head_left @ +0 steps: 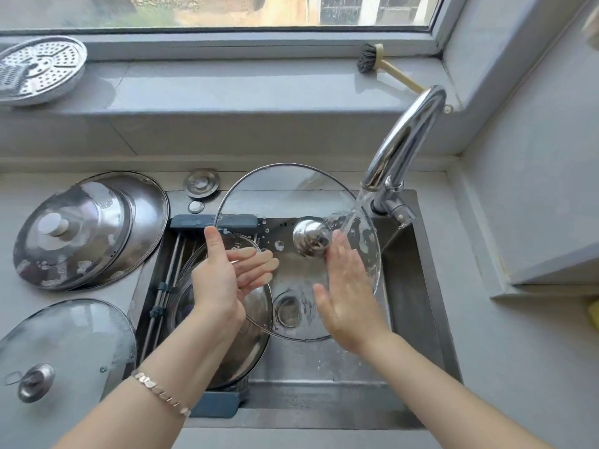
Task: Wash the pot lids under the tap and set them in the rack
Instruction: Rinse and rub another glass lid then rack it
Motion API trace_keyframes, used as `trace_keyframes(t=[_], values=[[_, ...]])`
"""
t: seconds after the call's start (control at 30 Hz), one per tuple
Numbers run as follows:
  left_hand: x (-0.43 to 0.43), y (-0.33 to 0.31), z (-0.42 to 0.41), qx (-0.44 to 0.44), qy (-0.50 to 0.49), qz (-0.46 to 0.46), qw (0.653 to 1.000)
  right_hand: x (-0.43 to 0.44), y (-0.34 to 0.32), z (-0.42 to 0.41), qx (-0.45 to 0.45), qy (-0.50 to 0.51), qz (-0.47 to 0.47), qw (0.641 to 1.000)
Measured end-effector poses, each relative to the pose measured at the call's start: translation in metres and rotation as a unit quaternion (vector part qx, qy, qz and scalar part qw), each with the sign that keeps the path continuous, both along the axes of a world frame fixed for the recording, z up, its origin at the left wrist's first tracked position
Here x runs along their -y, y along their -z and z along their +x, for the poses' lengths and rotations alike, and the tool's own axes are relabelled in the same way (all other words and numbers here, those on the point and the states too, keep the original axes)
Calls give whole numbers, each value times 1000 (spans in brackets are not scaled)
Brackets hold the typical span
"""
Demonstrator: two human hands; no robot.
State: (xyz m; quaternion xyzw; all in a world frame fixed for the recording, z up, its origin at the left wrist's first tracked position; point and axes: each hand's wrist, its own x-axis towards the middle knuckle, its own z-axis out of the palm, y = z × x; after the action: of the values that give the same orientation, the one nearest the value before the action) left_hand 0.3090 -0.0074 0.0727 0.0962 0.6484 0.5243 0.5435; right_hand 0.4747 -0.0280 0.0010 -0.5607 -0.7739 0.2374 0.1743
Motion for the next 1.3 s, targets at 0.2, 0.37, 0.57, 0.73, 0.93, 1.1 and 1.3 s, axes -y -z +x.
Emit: trace_keyframes(t=[0.2,0.37,0.57,0.73,0.93,1.1,1.3], values=[[4,0,2,14,6,-13,1000,-38,-5,27,-21,150,-52,987],[4,0,1,9,39,-32,999,-26,-4,23,-5,-15,-14,1000],[13,4,11,-18,122,-52,991,-94,-17,40,9,-6,-71,997],[10,5,27,-21,144,-61,987,-91,-50,6,59,-119,-83,988],[-2,13,37,-34,81,-76,993,-18,-44,-43,102,-126,67,984],[-7,16,23,25,42,-76,996,25,-15,-8,46,-239,103,965],[-3,17,26,71,65,-121,988,33,-9,36,107,-102,93,985]])
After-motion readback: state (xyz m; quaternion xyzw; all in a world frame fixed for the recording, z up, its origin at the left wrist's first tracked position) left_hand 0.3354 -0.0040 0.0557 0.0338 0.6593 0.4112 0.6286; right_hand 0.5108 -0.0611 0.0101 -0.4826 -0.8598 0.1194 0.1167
